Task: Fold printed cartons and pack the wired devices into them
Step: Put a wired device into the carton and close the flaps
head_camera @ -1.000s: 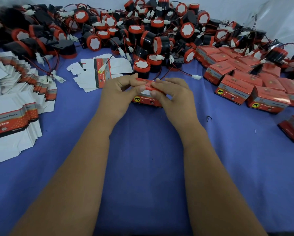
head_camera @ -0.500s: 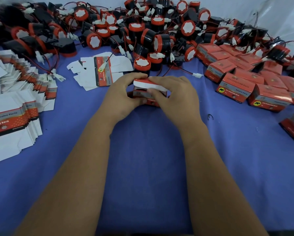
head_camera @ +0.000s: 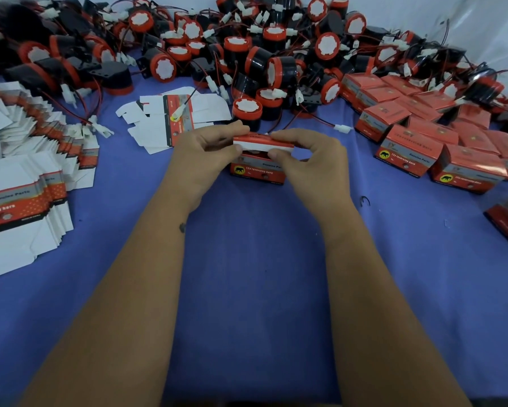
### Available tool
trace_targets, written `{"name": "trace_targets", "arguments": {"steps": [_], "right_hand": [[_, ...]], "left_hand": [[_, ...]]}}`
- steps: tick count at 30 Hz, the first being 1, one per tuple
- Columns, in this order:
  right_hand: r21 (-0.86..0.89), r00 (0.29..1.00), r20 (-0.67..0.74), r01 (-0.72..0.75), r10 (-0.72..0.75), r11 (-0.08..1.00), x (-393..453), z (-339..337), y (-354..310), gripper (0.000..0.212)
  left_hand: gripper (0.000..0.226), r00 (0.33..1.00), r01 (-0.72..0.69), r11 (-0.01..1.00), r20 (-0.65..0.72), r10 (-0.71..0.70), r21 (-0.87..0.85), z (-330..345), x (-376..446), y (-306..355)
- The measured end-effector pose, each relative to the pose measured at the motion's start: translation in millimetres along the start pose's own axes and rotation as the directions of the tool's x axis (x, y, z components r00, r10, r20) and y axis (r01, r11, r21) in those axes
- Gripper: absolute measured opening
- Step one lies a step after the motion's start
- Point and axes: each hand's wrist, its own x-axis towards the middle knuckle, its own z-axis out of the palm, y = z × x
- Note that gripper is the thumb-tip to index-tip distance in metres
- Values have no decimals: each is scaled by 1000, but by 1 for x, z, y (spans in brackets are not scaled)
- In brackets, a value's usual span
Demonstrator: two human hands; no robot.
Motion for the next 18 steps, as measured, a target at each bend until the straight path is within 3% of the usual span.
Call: {"name": "trace_targets", "arguments": {"steps": [5, 18], "right_hand": [[111, 999, 7, -44, 43, 993, -1, -2, 2, 21], [289, 996, 66, -81, 65, 954, -2, -6, 7, 22]], "left_hand": [[34, 995, -15, 1000, -97, 12, -23, 1, 0, 0], [38, 998, 38, 999, -47, -40, -33, -1, 1, 1]]}}
